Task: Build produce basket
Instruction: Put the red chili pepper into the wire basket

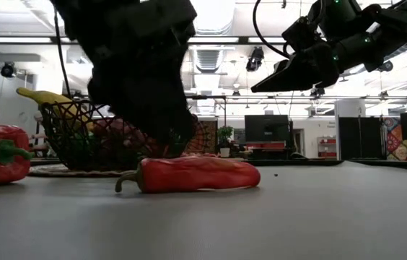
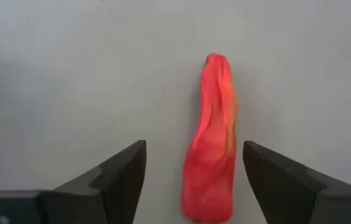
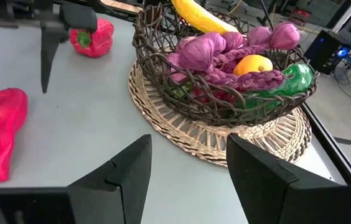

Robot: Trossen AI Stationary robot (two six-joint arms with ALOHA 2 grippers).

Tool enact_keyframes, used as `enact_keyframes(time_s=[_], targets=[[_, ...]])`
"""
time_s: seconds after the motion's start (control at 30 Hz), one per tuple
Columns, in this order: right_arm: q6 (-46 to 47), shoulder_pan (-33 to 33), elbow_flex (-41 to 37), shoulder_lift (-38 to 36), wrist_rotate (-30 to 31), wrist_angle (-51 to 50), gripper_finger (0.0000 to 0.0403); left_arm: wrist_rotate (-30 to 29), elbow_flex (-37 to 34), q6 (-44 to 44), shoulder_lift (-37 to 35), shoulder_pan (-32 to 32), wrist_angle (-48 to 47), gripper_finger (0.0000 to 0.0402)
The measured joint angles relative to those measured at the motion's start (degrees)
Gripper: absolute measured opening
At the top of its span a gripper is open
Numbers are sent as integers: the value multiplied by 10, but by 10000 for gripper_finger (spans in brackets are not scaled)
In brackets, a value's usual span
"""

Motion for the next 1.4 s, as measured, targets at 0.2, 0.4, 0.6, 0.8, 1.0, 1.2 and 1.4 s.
enact_keyframes(time_s=[0.2,0.4,0.6,0.8,1.0,1.2,1.4], targets=[[-1,0,0,0,0,0,192,-5,-46,32,9,0,82,260],[-3,0,-1,0,0,0,192,-17,-63,68,15,0,103,260],[-4,0,-1,0,0,1,192,-17,-88,85,17,0,140,248],[-13,0,-4,0,0,1,192,-17,-95,75,17,0,140,176],[-12,0,-5,0,0,1,192,-6,-92,74,16,0,140,91],[-12,0,-5,0,1,-1,192,31,-73,45,-3,0,131,88],[-16,0,-5,0,1,-7,192,99,5,29,-42,6,43,99]])
